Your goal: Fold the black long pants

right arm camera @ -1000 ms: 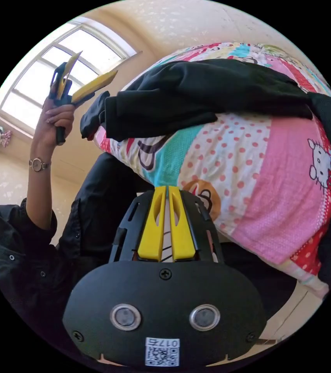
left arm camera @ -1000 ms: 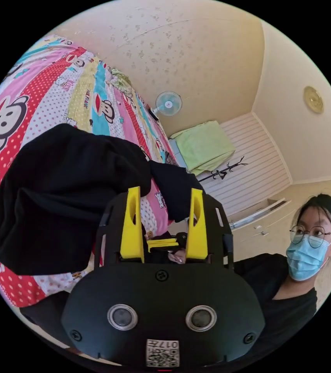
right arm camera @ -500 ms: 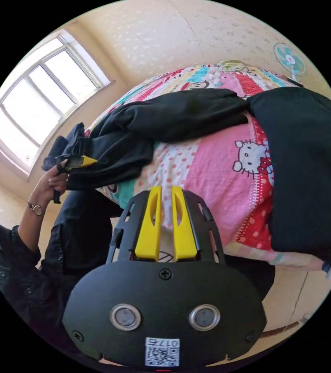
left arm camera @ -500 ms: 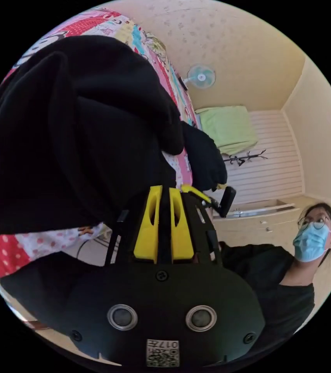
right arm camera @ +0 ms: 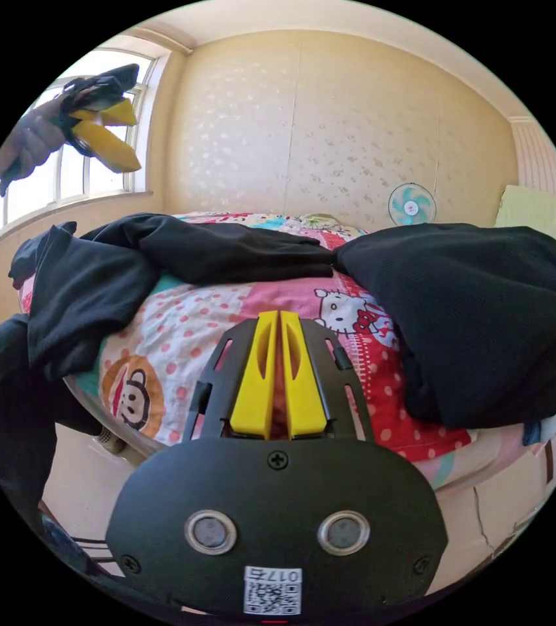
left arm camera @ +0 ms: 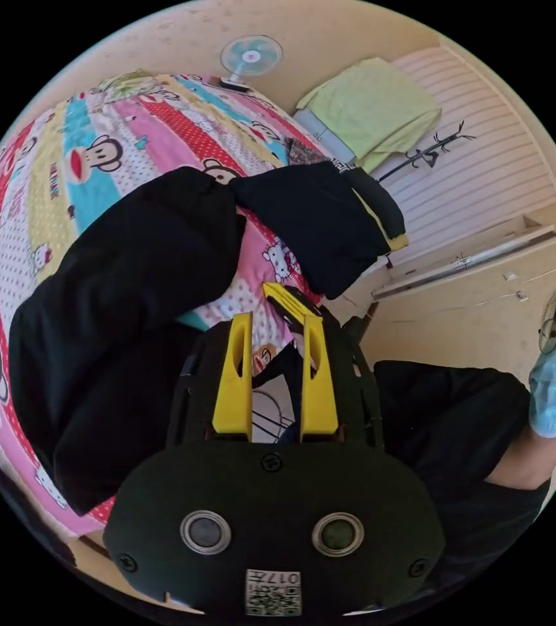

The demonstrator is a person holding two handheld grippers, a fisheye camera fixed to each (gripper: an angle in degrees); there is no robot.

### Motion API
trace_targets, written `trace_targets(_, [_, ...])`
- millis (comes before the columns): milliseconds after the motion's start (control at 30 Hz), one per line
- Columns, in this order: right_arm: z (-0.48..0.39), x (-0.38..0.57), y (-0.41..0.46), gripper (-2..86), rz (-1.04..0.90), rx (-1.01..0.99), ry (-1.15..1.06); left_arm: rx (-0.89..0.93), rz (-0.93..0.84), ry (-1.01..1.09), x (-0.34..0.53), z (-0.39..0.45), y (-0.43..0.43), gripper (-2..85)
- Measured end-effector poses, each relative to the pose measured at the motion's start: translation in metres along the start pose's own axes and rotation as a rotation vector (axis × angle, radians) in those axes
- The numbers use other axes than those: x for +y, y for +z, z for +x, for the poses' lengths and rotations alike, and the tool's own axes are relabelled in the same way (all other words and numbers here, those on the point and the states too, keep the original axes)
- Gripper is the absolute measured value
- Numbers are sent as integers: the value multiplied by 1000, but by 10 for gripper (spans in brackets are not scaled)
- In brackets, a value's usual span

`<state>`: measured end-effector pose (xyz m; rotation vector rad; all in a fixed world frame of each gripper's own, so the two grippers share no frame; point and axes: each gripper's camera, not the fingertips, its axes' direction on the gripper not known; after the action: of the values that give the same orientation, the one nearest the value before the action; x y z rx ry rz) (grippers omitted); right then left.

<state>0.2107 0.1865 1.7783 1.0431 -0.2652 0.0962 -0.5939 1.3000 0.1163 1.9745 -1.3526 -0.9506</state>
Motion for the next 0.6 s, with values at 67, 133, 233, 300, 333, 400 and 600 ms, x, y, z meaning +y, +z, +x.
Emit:
trace_targets(67, [3, 1, 8, 6, 4, -24, 16, -25, -42, 52, -58, 6, 55, 116])
trace_targets(133, [3, 2, 13, 5, 16, -26, 13, -81, -73, 57, -98, 4, 97, 121])
trace_targets(233, [3, 4, 21, 4, 29, -27, 5, -282, -168, 31, -142, -9, 164, 132])
trace_targets(300, [4, 3, 25, 4, 34, -42, 5, -397, -233, 20, -150, -20, 200, 115])
trace_targets(333, [6, 3, 28, 4, 37, -55, 10, -459, -269, 25, -150, -26, 219, 88])
trace_targets(400, [9, 3, 32, 4, 41, -69, 18, -488, -248, 25, -143, -33, 228, 68])
trace_targets(600, [8, -1, 42, 4, 50, -49, 12, -91, 7, -134, -101, -79, 179, -7])
